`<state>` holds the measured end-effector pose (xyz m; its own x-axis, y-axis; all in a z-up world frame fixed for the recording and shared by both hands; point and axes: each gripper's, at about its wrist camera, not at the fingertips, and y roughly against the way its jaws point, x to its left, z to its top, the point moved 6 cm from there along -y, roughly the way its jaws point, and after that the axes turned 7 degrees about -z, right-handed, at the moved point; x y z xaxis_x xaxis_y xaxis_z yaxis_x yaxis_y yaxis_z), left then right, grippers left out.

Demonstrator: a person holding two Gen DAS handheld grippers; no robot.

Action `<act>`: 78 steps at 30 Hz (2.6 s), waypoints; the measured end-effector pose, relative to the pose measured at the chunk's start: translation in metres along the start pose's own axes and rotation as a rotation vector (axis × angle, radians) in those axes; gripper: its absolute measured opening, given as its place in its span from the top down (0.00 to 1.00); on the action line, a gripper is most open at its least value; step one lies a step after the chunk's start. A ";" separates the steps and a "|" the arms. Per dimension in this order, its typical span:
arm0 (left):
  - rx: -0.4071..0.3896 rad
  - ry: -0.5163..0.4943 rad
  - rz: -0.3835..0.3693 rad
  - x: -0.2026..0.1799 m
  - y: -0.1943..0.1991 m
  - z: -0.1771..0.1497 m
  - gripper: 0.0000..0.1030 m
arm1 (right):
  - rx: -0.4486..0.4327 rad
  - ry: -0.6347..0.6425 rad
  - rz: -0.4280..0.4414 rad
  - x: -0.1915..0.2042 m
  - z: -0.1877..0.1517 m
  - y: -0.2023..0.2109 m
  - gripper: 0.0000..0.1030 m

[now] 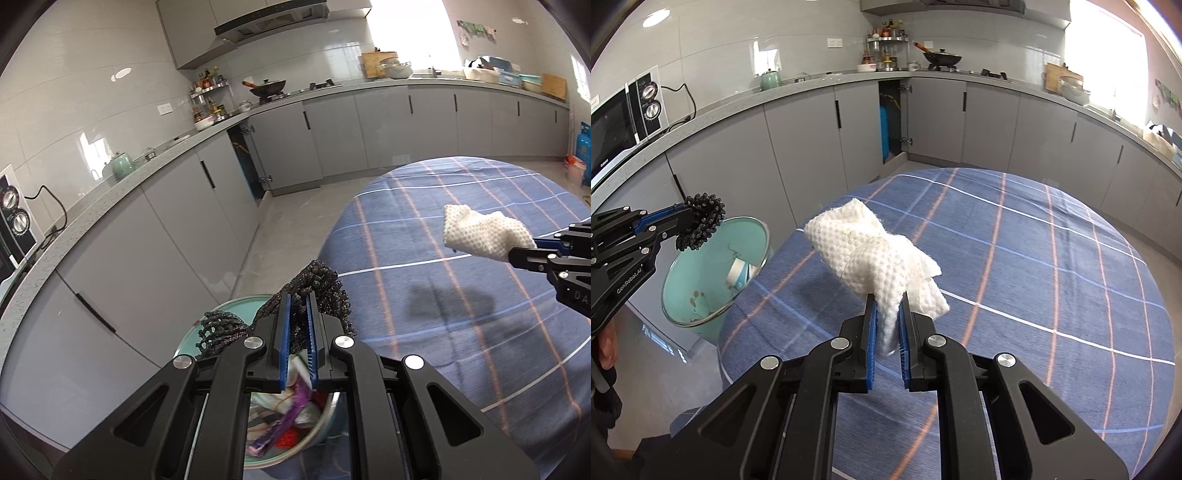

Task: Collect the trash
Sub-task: 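Carry the black scrubber and white cloth over the teal bin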

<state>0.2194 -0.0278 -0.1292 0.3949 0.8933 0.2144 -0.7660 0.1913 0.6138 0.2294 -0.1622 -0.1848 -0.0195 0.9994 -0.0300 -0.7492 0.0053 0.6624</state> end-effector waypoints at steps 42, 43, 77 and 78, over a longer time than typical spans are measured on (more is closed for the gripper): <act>0.055 0.114 0.177 0.113 0.007 -0.046 0.92 | -0.001 0.176 0.109 0.122 0.029 -0.024 0.88; 0.055 0.117 0.179 0.114 0.007 -0.047 0.92 | 0.000 0.177 0.111 0.123 0.029 -0.024 0.88; 0.053 0.158 0.175 0.135 0.006 -0.054 0.91 | 0.012 0.229 0.153 0.158 0.035 -0.034 0.87; 0.053 0.158 0.173 0.135 0.005 -0.055 0.91 | 0.012 0.230 0.153 0.159 0.035 -0.034 0.87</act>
<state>0.2411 0.1162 -0.1383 0.1725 0.9643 0.2010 -0.7859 0.0117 0.6182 0.2751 -0.0019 -0.1860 -0.2825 0.9543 -0.0975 -0.7182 -0.1431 0.6809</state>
